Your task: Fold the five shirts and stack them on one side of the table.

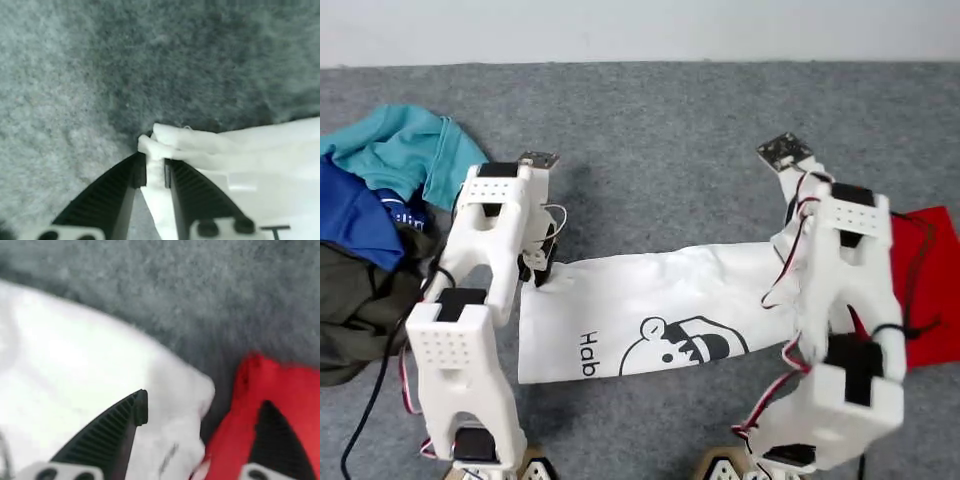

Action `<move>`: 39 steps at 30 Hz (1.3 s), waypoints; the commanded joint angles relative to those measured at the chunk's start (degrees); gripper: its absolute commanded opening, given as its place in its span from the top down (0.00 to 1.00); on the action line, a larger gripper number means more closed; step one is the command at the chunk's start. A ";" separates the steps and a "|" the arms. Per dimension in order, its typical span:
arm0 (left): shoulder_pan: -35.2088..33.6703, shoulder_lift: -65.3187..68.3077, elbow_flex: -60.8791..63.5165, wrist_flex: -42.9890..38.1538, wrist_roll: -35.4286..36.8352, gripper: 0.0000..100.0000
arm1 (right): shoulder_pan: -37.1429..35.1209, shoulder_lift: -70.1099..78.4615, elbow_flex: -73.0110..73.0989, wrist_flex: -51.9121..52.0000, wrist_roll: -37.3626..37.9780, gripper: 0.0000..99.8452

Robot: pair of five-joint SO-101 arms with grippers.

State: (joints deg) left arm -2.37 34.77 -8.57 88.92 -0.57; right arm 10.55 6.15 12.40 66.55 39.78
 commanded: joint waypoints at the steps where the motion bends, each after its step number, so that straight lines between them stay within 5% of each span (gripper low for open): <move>1: -2.02 -3.43 -5.14 5.63 0.44 0.92 | 0.57 -7.43 -2.37 7.16 -0.35 0.64; 5: -5.63 -4.92 -5.23 12.04 0.53 0.92 | 0.57 -13.14 -0.62 13.67 -0.18 0.64; 14: -7.65 -4.84 3.21 11.52 0.44 0.92 | 0.22 -26.68 10.46 12.26 6.59 0.64; 25: -6.15 -12.13 1.71 11.78 0.79 0.85 | 0.13 -32.31 18.37 9.63 8.18 0.64; 39: -1.76 -18.02 14.55 8.70 6.07 0.81 | 0.57 -32.75 18.73 10.51 7.91 0.64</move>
State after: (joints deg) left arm -3.69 16.40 5.85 98.15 4.70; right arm 10.55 -24.09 31.12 77.10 47.52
